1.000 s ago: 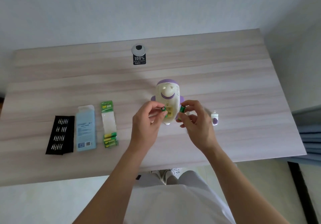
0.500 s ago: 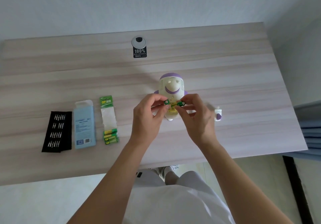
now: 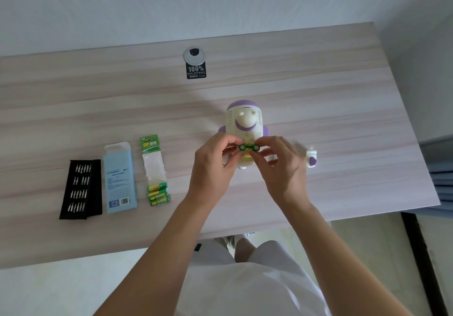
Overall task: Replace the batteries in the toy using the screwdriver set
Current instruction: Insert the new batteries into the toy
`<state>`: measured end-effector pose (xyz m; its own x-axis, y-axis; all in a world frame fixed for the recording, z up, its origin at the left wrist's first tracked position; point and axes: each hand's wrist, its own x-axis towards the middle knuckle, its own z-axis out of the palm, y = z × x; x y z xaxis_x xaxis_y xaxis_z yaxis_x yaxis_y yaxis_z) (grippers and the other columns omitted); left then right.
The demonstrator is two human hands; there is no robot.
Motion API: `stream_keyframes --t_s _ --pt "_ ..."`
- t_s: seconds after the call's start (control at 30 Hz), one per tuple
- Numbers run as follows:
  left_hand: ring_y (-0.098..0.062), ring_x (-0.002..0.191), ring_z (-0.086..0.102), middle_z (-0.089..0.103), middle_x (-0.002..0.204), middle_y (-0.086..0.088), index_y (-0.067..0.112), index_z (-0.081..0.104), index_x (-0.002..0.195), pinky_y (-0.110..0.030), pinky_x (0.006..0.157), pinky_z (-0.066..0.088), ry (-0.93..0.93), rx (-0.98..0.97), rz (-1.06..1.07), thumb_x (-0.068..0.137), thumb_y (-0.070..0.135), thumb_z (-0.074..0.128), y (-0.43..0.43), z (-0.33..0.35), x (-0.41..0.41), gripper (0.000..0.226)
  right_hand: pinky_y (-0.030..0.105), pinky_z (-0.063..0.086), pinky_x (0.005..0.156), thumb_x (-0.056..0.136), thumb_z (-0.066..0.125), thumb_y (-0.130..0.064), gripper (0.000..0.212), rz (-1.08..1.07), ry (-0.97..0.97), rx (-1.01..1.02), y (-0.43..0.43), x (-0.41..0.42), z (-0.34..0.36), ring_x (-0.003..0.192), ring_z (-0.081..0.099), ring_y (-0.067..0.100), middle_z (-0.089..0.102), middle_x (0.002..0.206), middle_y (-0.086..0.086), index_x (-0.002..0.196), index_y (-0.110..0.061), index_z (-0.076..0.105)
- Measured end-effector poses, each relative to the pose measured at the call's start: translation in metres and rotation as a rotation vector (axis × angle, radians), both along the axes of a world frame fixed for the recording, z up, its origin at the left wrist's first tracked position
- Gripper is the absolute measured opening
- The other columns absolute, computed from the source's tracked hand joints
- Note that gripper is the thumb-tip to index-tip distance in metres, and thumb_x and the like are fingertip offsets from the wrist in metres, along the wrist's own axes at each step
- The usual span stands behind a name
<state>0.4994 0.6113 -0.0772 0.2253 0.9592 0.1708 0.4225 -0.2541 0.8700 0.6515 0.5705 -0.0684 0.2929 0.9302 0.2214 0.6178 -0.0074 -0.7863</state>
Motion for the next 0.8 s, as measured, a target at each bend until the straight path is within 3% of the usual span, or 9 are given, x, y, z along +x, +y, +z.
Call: stream_keyframes --t_s 0.17,0.33,0.8 --pt "-0.02 0.081 0.067 0.069 0.093 -0.007 0.005 0.069 0.099 -0.032 0.072 0.058 0.13 0.053 -0.023 0.083 0.007 0.078 0.003 -0.001 0.003 0.018 0.035 0.056 0.053 0.086 0.075 -0.012 0.012 0.018 -0.021 0.017 0.0 0.001 -0.003 0.067 0.064 0.009 0.068 0.088 -0.002 0.098 -0.012 0.075" --pt "-0.006 0.075 0.054 0.063 0.096 -0.005 0.007 0.07 0.096 -0.004 0.071 0.045 0.171 0.055 -0.019 0.08 0.003 0.08 0.006 0.0 0.007 0.019 0.037 0.055 0.052 0.085 0.074 -0.013 0.011 0.011 -0.053 0.007 0.002 0.003 -0.008 0.066 0.064 0.013 0.068 0.087 0.001 0.096 -0.013 0.076" --pt "-0.01 0.069 0.062 0.06 0.088 -0.005 0.008 0.07 0.093 -0.009 0.065 0.05 0.099 -0.039 0.037 0.081 0.003 0.078 0.007 -0.011 0.009 0.015 0.04 0.055 0.053 0.083 0.078 -0.018 0.014 0.021 -0.043 -0.052 0.005 0.008 -0.015 0.067 0.062 0.01 0.062 0.087 -0.004 0.097 -0.018 0.076"
